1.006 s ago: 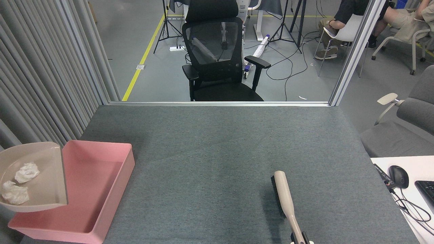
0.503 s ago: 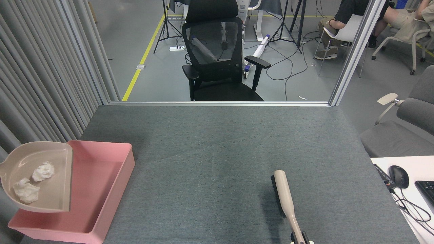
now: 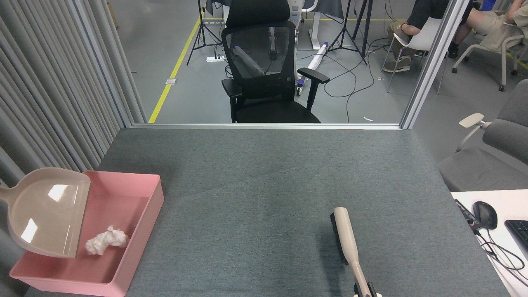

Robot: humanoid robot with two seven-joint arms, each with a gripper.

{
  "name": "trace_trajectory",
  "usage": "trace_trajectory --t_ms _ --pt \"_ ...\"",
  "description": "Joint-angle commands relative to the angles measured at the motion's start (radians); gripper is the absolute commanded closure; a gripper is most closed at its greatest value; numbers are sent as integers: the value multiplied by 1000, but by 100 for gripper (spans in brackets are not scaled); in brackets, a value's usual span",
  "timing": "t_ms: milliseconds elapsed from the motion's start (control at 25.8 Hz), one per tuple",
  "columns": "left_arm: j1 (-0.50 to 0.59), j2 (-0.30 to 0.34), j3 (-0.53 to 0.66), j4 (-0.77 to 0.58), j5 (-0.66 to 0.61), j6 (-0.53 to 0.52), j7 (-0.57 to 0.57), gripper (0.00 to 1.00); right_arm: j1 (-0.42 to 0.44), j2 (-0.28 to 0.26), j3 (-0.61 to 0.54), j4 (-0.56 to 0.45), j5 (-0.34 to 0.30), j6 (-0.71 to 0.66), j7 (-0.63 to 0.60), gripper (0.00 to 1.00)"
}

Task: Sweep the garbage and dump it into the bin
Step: 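Tilt the dustpan with the left gripper to dump the paper into the bin, then bring the dustpan back and lower it onto the table with the left gripper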

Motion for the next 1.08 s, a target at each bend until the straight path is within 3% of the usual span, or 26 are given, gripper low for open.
trace_trajectory --t_ms 0,232,426,658,813,929,1045 --pt "-24 -1 0 8 -2 18 -2 92 -1 0 0 0 -1 0 0 78" --pt "-55 -1 0 52 190 131 -14 92 0 0 0 0 1 0 0 78" --pt "-50 -14 -43 0 412 240 -28 92 2 1 -1 0 -1 0 -1 78" --pt "57 -146 -95 -486 588 493 -14 92 -4 -3 -4 -12 -2 3 0 77" --pt "106 -291 -106 -657 545 553 9 92 0 -10 -34 -12 -2 -5 -1 75" --pt "228 -385 -107 -726 344 510 9 92 5 -2 -60 -12 -2 -20 -3 75" --pt "275 -537 -107 -750 242 493 9 92 8 0 -83 -12 -2 -25 -5 75"
